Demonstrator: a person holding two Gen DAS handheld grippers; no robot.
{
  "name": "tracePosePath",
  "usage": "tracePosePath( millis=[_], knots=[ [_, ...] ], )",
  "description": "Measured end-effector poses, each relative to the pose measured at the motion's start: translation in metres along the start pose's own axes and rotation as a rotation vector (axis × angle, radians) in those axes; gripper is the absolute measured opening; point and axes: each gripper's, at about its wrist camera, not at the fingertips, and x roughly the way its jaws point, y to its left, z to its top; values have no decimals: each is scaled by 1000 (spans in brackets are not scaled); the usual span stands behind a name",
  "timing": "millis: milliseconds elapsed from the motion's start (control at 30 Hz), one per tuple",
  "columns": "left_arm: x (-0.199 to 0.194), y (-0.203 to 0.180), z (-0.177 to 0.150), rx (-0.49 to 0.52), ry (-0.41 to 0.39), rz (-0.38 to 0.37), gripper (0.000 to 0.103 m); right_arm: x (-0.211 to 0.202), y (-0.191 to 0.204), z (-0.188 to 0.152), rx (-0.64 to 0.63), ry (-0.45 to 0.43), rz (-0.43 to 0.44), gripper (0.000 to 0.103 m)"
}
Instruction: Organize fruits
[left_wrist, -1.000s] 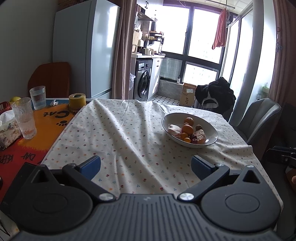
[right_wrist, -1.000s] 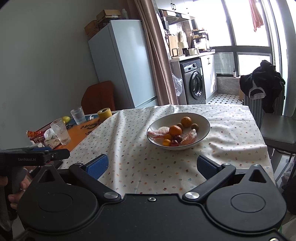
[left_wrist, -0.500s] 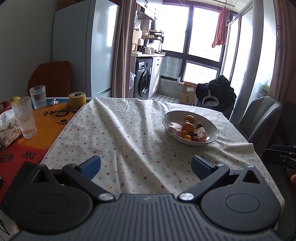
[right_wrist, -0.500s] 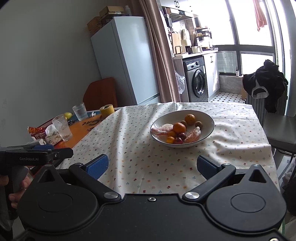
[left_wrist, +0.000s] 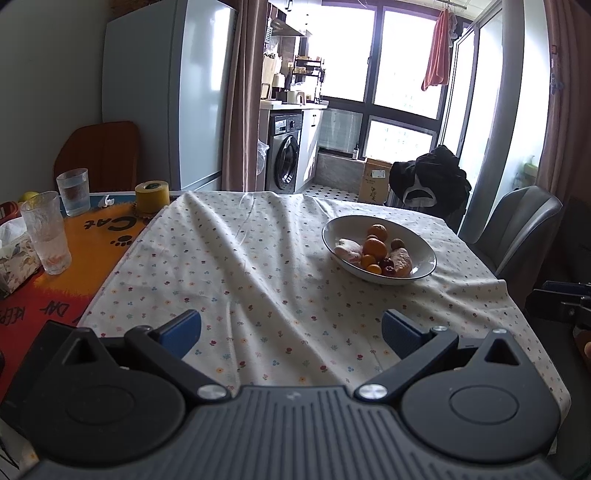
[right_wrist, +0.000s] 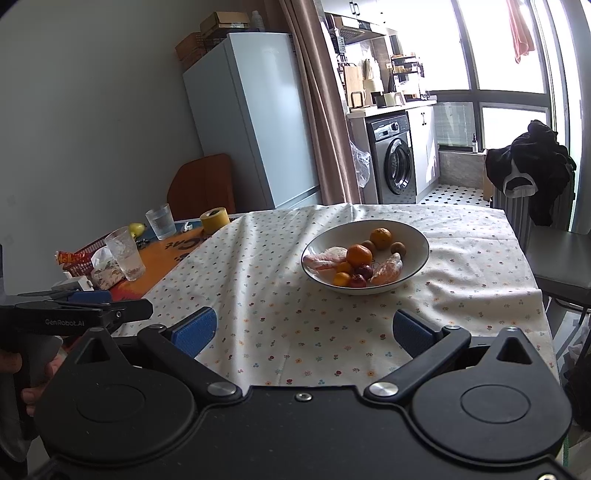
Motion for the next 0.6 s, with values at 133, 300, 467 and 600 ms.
tracePosePath(
  millis=[133, 300, 467, 600],
  knots=[
    [0, 0, 0, -2, 1, 0, 103, 0, 0, 0, -2, 2, 0, 103],
    [-1, -3, -1, 2, -2, -6, 103, 0, 1, 0, -1, 3, 0, 103],
    [-1, -4, -1, 3, -1, -8, 103, 0, 2, 0, -2, 4, 0, 103],
    [-1, -4, -1, 3, -1, -7, 103, -1, 2, 0, -3, 5, -1, 103]
  ],
)
